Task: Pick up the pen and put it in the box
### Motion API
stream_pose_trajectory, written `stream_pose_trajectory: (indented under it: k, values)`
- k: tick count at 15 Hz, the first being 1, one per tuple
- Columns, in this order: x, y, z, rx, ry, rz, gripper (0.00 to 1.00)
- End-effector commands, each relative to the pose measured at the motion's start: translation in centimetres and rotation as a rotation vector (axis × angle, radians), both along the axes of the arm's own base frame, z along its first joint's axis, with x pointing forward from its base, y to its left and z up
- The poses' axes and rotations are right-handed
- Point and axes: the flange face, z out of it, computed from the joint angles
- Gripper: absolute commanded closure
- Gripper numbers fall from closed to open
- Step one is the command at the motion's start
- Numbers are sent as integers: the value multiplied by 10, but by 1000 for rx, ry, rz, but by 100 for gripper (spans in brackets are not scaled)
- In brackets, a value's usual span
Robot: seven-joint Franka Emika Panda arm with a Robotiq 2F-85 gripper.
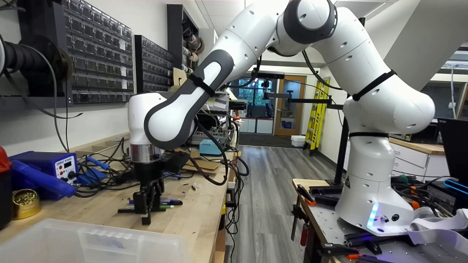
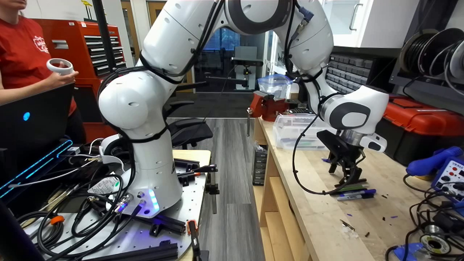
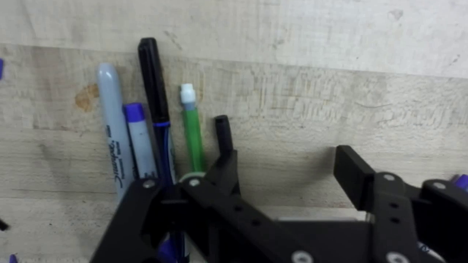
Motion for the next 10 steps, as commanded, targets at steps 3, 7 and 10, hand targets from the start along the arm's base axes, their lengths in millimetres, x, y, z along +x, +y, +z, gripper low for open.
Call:
stream_pose_trajectory:
  k: [3,7,10]
  values:
    - [8,-4,32,13,-62,42,0]
    - [9,-3,29,10,-56,60,0]
    - [6,-1,17,7,-30,61,0]
